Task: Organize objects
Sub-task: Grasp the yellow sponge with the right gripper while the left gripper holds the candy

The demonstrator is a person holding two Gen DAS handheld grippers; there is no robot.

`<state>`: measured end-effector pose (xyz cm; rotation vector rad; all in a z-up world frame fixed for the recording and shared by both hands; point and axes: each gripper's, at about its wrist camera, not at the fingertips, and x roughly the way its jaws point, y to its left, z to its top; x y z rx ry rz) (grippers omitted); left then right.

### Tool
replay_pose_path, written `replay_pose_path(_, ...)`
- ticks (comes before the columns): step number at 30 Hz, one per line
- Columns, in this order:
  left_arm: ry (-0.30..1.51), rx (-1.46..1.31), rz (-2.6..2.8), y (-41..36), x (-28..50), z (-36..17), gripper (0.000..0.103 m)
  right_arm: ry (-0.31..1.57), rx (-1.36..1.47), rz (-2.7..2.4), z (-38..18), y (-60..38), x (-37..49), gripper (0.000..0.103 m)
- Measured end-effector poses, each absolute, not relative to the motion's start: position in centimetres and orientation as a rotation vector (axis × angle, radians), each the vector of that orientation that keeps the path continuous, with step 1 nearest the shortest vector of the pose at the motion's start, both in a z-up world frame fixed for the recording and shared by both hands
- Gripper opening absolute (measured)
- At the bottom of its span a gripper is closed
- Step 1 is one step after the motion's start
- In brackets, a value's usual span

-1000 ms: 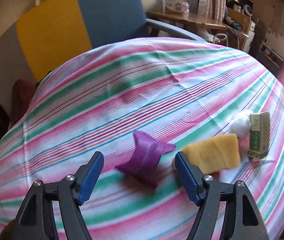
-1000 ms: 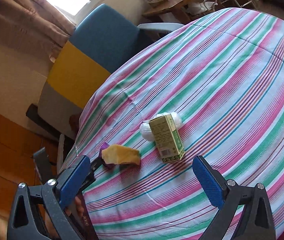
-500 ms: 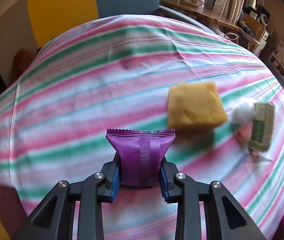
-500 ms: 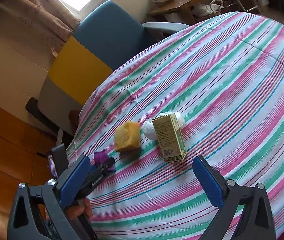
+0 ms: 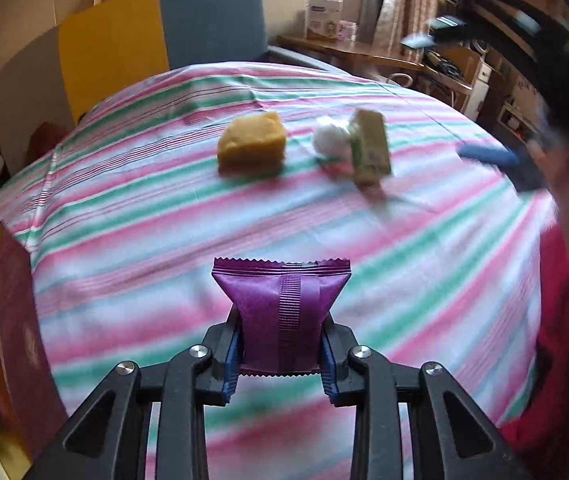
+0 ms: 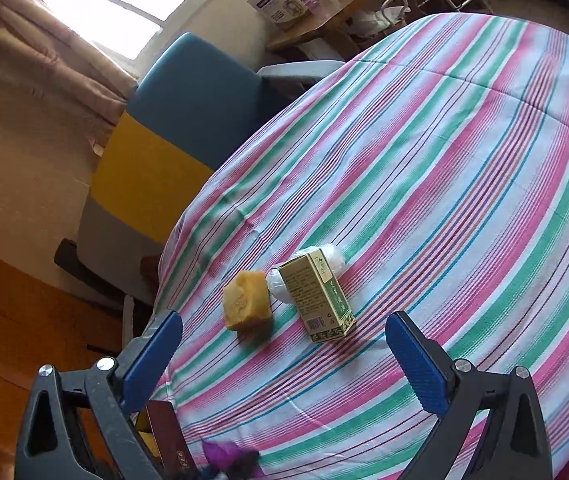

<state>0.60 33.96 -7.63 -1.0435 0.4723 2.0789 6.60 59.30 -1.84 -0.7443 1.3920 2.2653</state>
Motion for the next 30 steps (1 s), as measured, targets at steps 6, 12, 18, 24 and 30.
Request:
replay_pose_path(6,0.475,-0.998,2.089,31.9,2.1,-9.5,0.031,1.329,-0.787,2.282,-1.5,58.7,6.1,0.093)
replay_pose_path(12,0.431,-0.969,2.070,31.5,1.8,-10.1,0.032,1.211,-0.861,2.276,-1.6,58.1,5.3,0.055)
replay_pose_path(18,0.370,-0.965,2.048,30.8,1.5,-10.2,0.032,1.122,-0.943,2.373,-1.5,56.5,3.8,0.042)
replay_pose_path(24,0.341,-0.960,2.039,30.5,1.4,-10.3,0.032,0.891,-1.139,2.497,-1.4,52.3,0.6,0.042)
replay_pose_path(30,0.313,-0.963,2.026,30.3,1.2,-10.4,0.033,0.789,-1.337,2.501,-3.3,49.8,-1.7,0.073)
